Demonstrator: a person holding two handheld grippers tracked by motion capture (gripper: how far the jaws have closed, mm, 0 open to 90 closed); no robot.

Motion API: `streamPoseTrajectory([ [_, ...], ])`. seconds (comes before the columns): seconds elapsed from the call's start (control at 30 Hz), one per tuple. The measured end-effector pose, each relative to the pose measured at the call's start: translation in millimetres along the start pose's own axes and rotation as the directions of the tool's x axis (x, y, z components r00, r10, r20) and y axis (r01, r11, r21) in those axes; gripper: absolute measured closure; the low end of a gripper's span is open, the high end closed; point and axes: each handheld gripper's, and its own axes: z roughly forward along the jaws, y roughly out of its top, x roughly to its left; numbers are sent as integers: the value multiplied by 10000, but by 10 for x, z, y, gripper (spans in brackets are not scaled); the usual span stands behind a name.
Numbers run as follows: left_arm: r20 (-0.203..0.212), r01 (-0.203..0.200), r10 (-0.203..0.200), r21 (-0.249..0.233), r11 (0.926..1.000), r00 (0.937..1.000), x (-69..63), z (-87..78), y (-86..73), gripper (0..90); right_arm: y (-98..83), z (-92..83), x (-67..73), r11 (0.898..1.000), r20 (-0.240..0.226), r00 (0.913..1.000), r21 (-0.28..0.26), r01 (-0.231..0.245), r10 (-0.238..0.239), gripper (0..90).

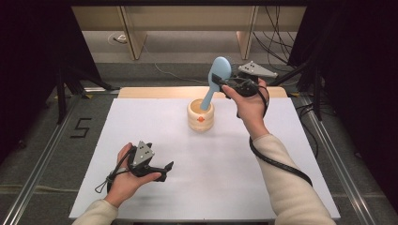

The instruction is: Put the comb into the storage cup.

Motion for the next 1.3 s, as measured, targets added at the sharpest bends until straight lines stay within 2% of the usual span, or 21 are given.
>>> streamPoseTrajectory([
  [1.3, 56, 17, -17, 38, 10000, 10000, -8, 6, -2, 0, -90, 148, -41, 9997, 272, 9996, 225, 15, -21, 506],
])
